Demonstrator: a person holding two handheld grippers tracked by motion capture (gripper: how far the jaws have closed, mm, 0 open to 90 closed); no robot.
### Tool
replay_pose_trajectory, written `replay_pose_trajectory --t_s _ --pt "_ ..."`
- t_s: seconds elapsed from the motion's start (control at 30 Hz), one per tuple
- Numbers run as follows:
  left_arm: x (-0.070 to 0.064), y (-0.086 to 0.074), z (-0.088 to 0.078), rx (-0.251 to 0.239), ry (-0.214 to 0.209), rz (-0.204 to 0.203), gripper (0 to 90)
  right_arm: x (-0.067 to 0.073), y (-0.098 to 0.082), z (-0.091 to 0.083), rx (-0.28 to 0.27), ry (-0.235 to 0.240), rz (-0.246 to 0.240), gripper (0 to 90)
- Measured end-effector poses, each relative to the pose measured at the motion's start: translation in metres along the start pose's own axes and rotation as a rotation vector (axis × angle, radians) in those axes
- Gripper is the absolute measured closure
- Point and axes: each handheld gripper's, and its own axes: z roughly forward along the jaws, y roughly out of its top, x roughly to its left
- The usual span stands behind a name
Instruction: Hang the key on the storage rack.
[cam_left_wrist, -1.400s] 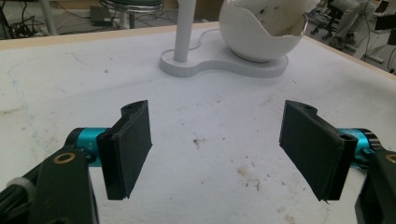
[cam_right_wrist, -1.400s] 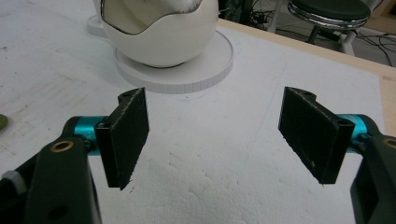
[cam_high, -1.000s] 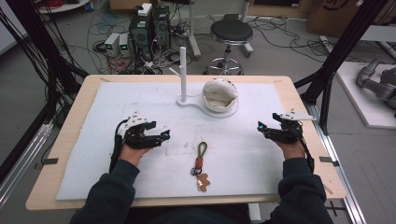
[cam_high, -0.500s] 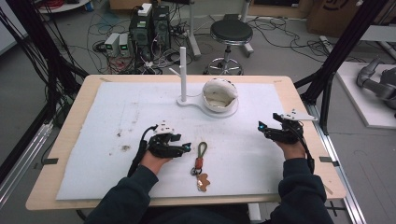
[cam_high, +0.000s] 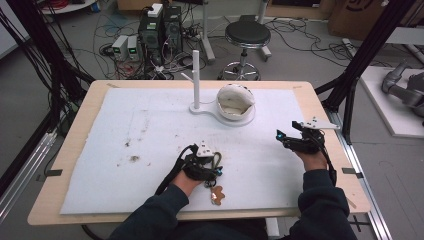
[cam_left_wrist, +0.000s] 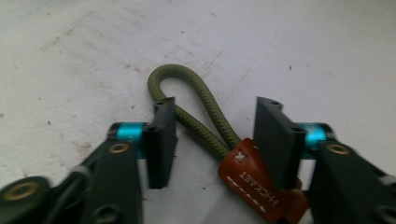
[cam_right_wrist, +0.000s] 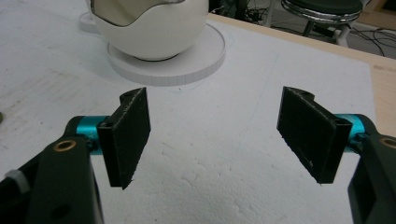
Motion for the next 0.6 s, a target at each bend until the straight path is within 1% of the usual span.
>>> replay_pose_trajectory --t_s 0.03,0.07,0.1,0.13,0.17,0.27,0.33,0.37,0.4,0.43,0.47,0.5,0.53,0.57,0.6 --pt "-0.001 0.001 0.000 0.004 0.005 0.022 50.4 0.000 0.000 0.000 0.000 0.000 0.000 26.1" --pt "-0.001 0.001 -0.001 0.005 0.004 0.033 57.0 0.000 0.000 0.000 -0.002 0.000 0.003 26.1" --pt "0.001 0.001 -0.001 0.005 0.000 0.037 67.9 -0.001 0.000 0.000 -0.005 -0.006 0.006 26.1" --pt "0.002 0.000 -0.002 0.005 0.001 0.034 72.2 -0.002 0.000 -0.001 -0.007 -0.007 0.006 26.1" --pt "0.004 0.000 -0.003 0.004 0.001 0.043 73.0 -0.002 0.000 -0.001 -0.007 -0.008 0.010 26.1" --pt "0.015 -0.002 -0.007 0.009 -0.007 0.029 73.9 -0.002 0.000 -0.002 -0.009 -0.008 0.011 26.1" --pt "0.024 -0.004 -0.012 0.016 0.009 0.027 74.5 -0.002 0.000 -0.002 -0.009 -0.008 0.012 26.1" --pt "0.034 -0.007 -0.017 0.014 0.026 0.024 74.6 -0.002 0.000 -0.001 -0.009 -0.009 0.011 26.1" --pt "0.034 -0.007 -0.017 0.014 0.026 0.024 74.7 -0.002 0.000 -0.001 -0.009 -0.007 0.008 26.1" --pt "0.040 -0.009 -0.020 0.015 0.034 0.019 74.8 -0.001 0.000 -0.001 -0.007 -0.004 0.011 26.1" --pt "0.046 -0.011 -0.022 0.010 0.042 0.015 75.0 -0.001 0.000 -0.001 -0.006 -0.006 0.008 26.1" --pt "0.057 -0.013 -0.027 0.000 0.057 -0.007 75.2 -0.001 0.000 -0.001 -0.006 -0.006 0.009 26.1" --pt "0.057 -0.013 -0.027 0.000 0.057 -0.007 75.2 -0.001 0.000 -0.001 -0.004 -0.007 0.008 26.1" --pt "0.066 -0.013 -0.030 -0.017 0.057 -0.018 75.3 -0.001 0.000 0.000 -0.004 -0.008 0.004 26.1" --pt "0.066 -0.013 -0.030 -0.017 0.057 -0.018 75.3 -0.001 0.000 0.000 -0.004 -0.008 0.004 26.1"
